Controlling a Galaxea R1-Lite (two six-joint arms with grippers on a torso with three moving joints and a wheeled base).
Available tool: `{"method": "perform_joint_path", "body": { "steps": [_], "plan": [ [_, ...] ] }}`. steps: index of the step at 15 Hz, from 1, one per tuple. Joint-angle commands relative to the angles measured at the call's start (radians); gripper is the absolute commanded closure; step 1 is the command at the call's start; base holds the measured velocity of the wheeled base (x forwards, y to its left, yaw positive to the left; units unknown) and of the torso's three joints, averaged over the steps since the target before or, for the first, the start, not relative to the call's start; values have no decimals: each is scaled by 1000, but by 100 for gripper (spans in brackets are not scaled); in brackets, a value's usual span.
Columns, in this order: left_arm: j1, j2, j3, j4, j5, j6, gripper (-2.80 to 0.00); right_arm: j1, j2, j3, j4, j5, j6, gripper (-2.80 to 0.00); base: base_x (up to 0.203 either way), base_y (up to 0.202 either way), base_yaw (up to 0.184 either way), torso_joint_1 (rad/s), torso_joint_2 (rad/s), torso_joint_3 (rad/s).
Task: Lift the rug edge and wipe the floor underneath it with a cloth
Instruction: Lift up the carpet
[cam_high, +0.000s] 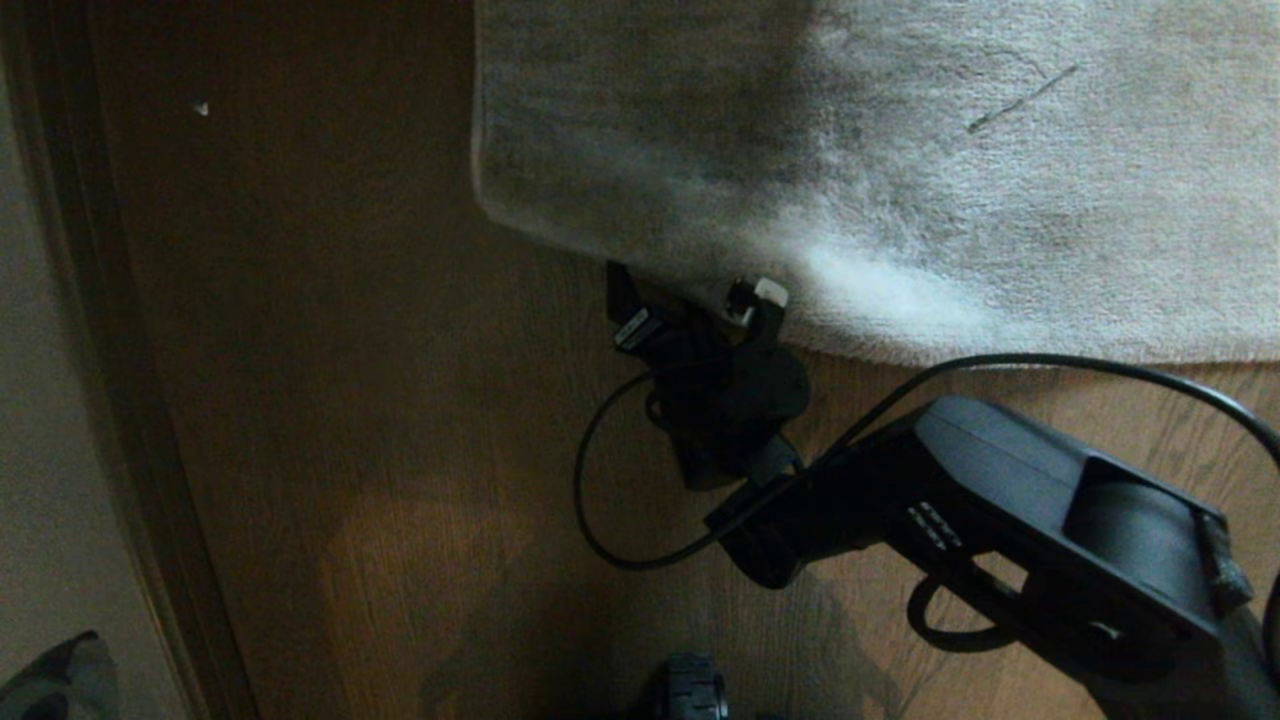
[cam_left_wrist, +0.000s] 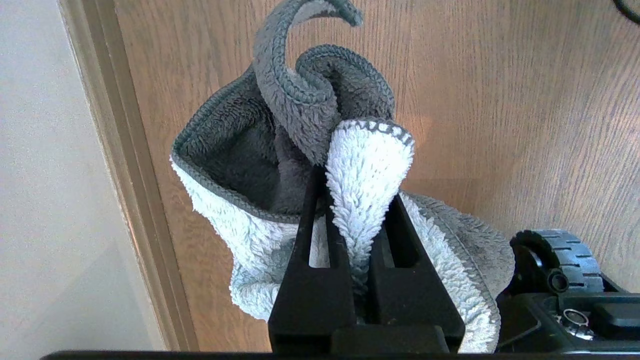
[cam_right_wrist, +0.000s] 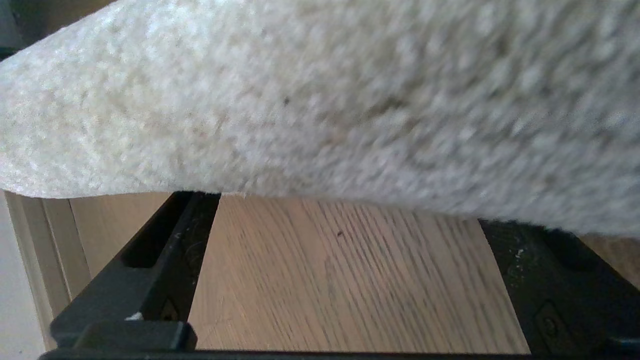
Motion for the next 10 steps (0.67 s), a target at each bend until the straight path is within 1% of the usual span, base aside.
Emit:
{"method": "perform_joint_path", "body": {
  "steps": [1,10],
  "plan": [
    [0,0,0,0,0,-1,0,2,-13,2,-48,-4,3,-280,0,0,0,0,0,0],
    [0,0,0,0,0,-1,0,3,-16,1,-49,-8,3,-280,0,0,0,0,0,0]
  ]
}}
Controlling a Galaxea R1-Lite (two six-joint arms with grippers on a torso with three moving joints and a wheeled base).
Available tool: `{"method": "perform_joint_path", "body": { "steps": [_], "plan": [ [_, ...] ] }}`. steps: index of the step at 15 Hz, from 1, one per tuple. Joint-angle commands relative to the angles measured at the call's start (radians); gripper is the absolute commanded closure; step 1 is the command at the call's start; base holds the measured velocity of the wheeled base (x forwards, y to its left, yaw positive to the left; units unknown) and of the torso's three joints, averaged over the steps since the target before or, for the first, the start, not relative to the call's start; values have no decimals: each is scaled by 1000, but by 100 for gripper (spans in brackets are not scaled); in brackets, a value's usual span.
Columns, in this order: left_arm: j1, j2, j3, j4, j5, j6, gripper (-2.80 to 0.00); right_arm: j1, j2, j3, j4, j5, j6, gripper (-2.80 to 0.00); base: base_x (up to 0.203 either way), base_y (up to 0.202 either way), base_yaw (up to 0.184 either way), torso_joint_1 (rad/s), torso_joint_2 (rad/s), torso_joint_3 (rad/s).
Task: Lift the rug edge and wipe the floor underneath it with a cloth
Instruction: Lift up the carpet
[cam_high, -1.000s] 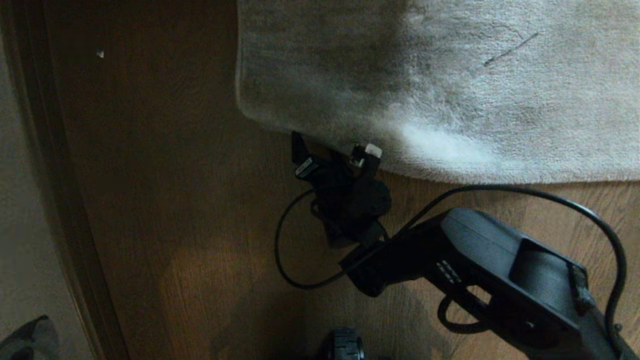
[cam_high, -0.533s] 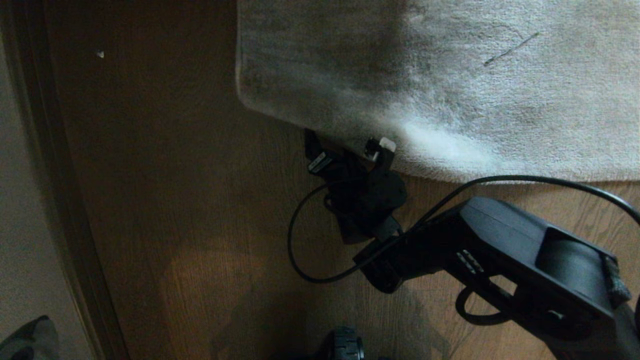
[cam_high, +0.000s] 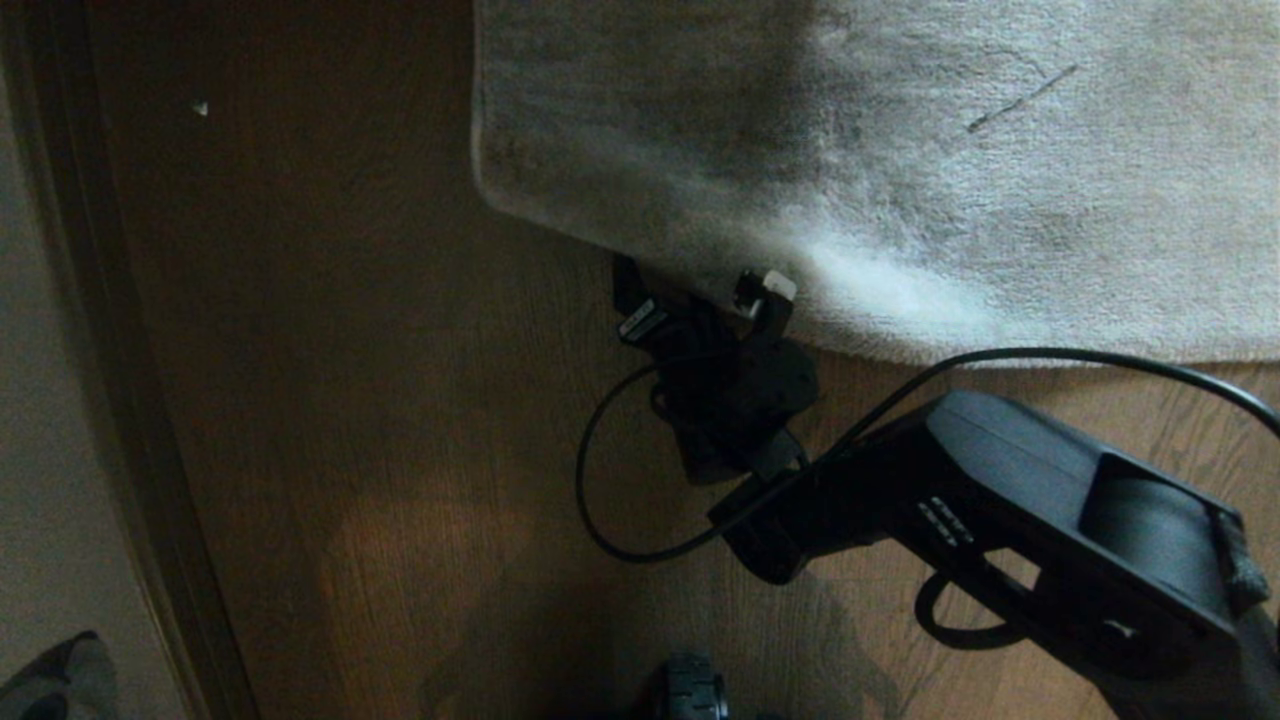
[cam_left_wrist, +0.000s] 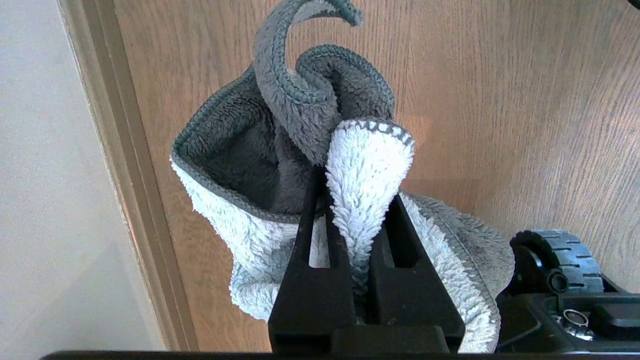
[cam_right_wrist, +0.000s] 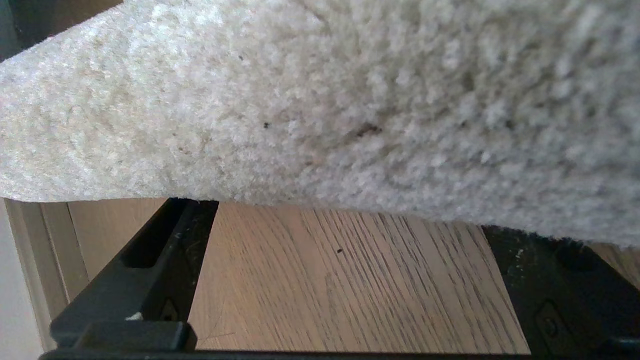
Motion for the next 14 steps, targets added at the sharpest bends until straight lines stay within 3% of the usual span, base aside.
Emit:
{"method": "perform_joint_path", "body": {
  "steps": [1,14],
  "plan": [
    [0,0,0,-1,0,0,0,0,-3,-1,-48,-2,3,-280,0,0,0,0,0,0],
    [0,0,0,1,0,0,0,0,-37,7,-48,1,3,-280,0,0,0,0,0,0]
  ]
}}
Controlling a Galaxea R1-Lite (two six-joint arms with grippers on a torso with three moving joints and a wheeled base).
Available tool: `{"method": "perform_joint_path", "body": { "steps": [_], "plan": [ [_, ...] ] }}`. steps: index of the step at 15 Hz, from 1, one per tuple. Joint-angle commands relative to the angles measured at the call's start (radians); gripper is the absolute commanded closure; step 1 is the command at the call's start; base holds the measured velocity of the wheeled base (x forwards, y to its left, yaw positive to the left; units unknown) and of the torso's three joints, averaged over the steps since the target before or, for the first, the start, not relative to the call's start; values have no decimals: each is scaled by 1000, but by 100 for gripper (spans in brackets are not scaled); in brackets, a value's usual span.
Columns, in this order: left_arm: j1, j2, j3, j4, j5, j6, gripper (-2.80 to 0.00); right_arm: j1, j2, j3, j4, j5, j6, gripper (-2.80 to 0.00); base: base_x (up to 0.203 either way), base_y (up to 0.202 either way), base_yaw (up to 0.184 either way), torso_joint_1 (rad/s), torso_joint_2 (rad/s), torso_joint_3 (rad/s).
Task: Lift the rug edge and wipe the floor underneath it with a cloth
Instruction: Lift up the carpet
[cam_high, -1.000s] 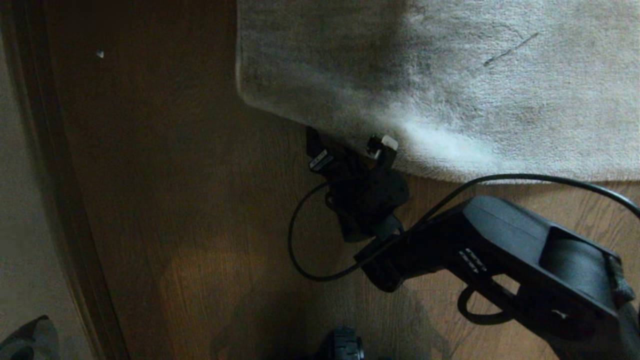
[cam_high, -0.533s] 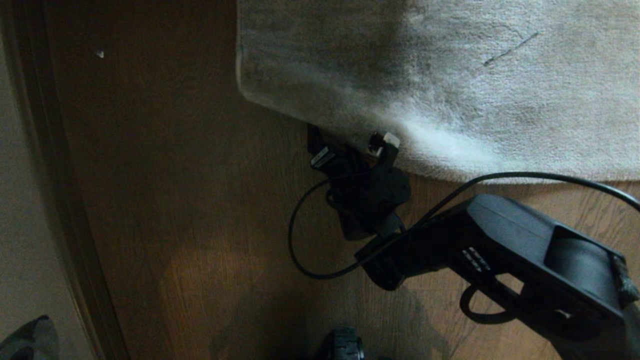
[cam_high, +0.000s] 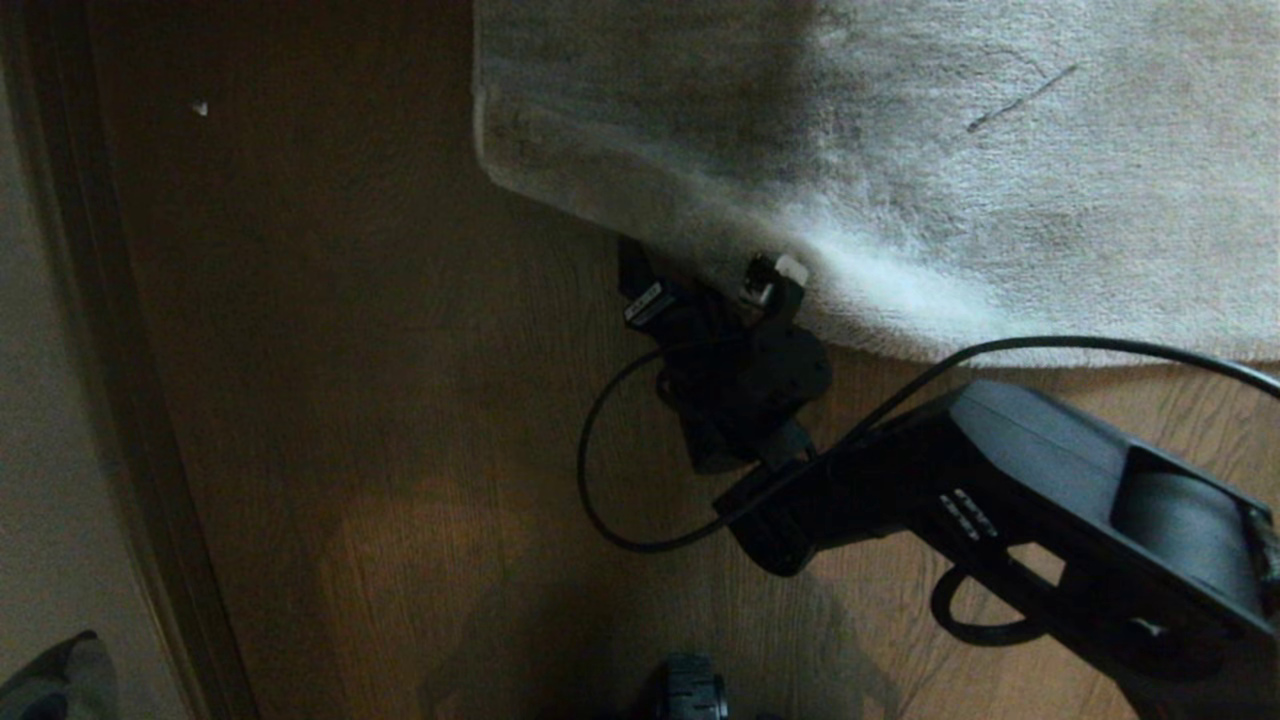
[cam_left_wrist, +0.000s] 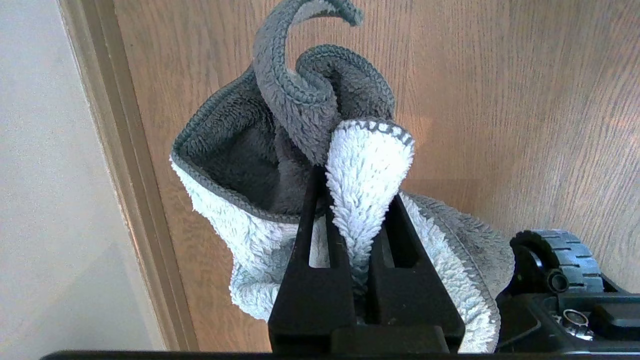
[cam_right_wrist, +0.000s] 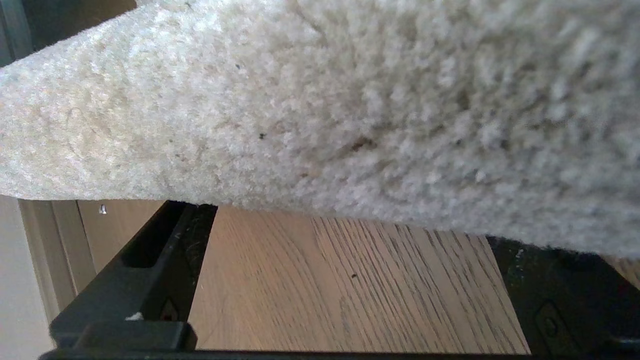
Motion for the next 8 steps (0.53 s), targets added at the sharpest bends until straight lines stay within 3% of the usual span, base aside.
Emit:
{"method": "perform_joint_path", "body": {
  "steps": [1,8],
  "plan": [
    [0,0,0,-1,0,0,0,1,-4,1,-47,-1,2,-280,0,0,0,0,0,0],
    [0,0,0,1,0,0,0,4,-5,5,-47,-3,2,-280,0,0,0,0,0,0]
  ]
}}
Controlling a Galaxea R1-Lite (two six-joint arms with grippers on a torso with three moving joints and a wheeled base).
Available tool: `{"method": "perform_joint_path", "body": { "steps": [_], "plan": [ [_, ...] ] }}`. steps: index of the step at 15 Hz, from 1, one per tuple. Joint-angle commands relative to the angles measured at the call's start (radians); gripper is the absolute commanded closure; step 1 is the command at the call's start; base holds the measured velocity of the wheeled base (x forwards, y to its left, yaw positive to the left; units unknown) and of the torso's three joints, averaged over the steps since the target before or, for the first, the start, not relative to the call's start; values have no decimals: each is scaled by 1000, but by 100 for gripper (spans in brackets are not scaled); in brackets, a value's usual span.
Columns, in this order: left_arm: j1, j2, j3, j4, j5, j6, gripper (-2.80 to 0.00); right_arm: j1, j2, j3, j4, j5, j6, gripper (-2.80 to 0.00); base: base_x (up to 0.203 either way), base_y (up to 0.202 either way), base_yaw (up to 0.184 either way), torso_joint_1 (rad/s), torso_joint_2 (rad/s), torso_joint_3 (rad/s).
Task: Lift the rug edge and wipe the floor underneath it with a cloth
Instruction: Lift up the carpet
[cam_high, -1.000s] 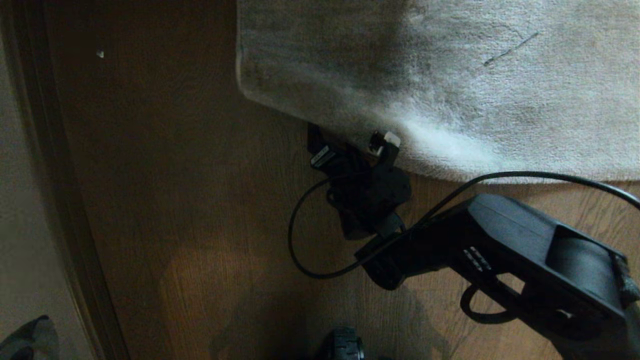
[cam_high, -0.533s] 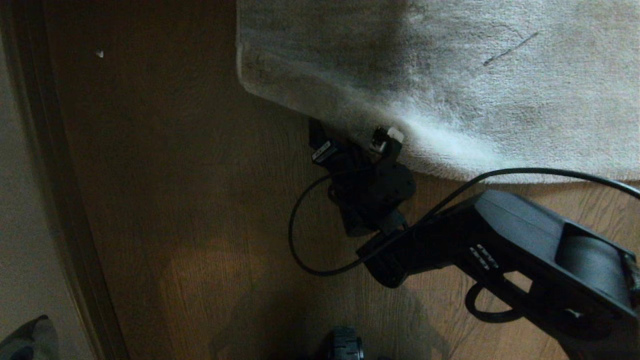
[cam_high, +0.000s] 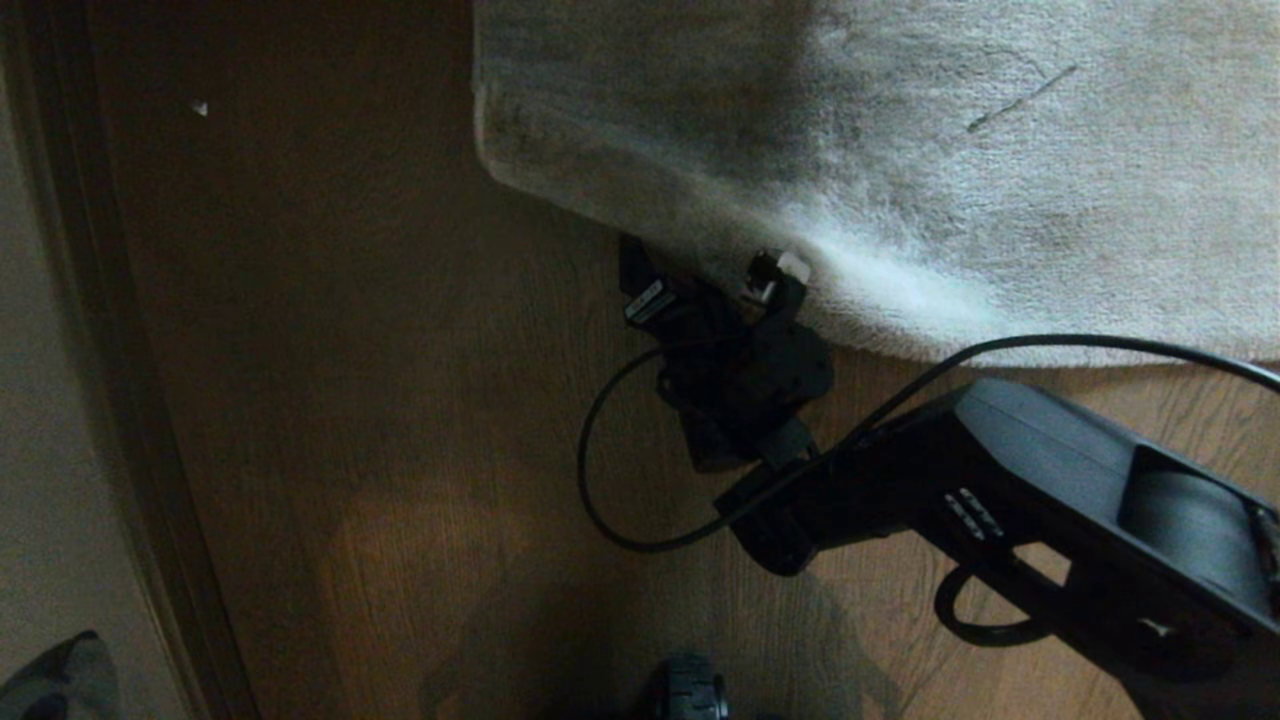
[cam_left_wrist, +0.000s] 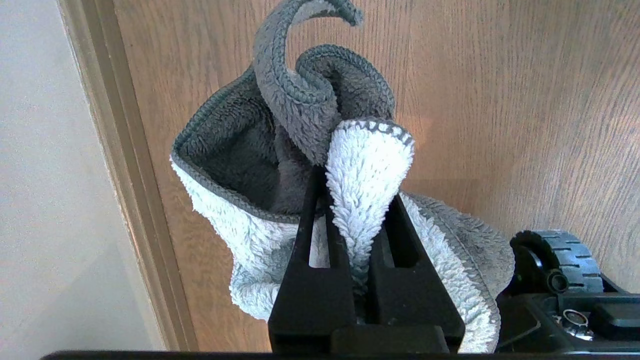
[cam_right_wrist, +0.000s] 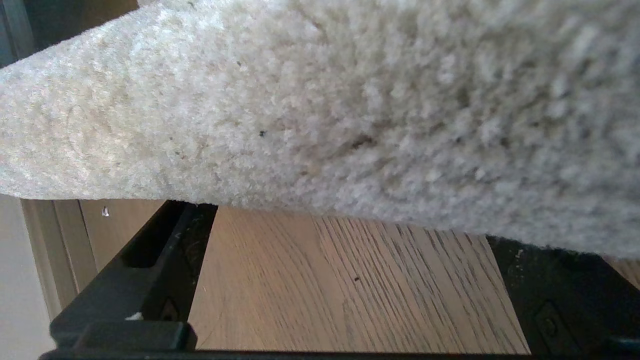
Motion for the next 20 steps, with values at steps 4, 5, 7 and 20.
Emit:
{"method": "perform_joint_path", "body": {
  "steps": [4,5,7,20],
  "plan": [
    [0,0,0,-1,0,-1,0,3,4,0,-48,-2,2,-280,0,0,0,0,0,0],
    [0,0,0,1,0,-1,0,3,4,0,-48,-2,2,-280,0,0,0,0,0,0],
    [0,0,0,-1,0,-1,0,3,4,0,-48,-2,2,-280,0,0,0,0,0,0],
    [0,0,0,1,0,-1,0,-5,-15,60,-47,7,1,-280,0,0,0,0,0,0]
  ]
}}
